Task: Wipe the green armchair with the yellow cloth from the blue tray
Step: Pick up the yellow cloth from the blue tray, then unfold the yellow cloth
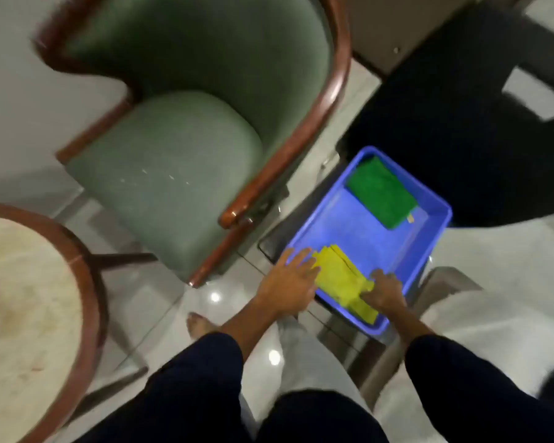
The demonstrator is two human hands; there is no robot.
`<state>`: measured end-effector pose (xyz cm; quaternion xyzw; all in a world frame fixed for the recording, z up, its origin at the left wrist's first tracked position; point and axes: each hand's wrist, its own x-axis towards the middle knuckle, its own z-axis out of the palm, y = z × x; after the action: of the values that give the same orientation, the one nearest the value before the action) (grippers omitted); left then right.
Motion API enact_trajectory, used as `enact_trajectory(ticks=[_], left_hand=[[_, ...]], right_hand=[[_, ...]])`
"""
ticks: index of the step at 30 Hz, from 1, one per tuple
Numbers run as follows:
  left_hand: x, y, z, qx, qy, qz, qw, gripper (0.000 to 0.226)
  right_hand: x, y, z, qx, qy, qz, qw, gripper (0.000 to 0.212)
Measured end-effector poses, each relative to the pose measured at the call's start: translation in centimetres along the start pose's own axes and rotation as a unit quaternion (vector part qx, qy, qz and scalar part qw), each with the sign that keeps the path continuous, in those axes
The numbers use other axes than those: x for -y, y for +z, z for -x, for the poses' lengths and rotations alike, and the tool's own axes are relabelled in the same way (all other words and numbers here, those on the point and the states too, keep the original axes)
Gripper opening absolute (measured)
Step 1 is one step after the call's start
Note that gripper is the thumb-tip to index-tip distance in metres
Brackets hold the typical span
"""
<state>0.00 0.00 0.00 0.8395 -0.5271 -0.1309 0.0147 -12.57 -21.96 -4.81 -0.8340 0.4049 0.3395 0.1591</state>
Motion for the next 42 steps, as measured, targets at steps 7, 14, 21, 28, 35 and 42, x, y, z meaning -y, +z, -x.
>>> enact_trajectory(ticks=[7, 14, 21, 28, 35, 42], left_hand=[[-4.1, 7.4, -3.2, 0.159, -0.042, 0.135, 0.977, 0.067], [-3.6, 3.5, -2.5, 0.009, -0.140, 0.293, 0.946, 0.034], [-1.0, -2.1, 2.2, 0.077, -0.461, 0.812, 0.350, 0.066], [5.2, -1.1, 14.0, -0.266, -0.471, 0.837, 0.081, 0.049], [14.4, 2.0, 30.1, -0.324, -0.546, 0.759, 0.145, 0.041], [25.6, 7.8, 36.2, -0.283, -0.662, 0.629, 0.293, 0.051]], right_hand=[[-1.0, 2.7, -3.5, 0.090, 0.010, 0.010, 0.996, 0.067], [1.4, -2.5, -2.3, 0.191, -0.028, -0.112, 0.975, 0.035], [9.9, -7.0, 4.6, 0.322, -0.128, -0.513, 0.786, 0.042], [20.4, -4.9, 11.5, 0.505, -0.243, -0.220, 0.798, 0.050], [35.0, 1.4, 14.4, 0.274, -0.290, -0.268, 0.877, 0.050], [53.1, 11.0, 13.5, 0.004, -0.396, -0.105, 0.912, 0.043]])
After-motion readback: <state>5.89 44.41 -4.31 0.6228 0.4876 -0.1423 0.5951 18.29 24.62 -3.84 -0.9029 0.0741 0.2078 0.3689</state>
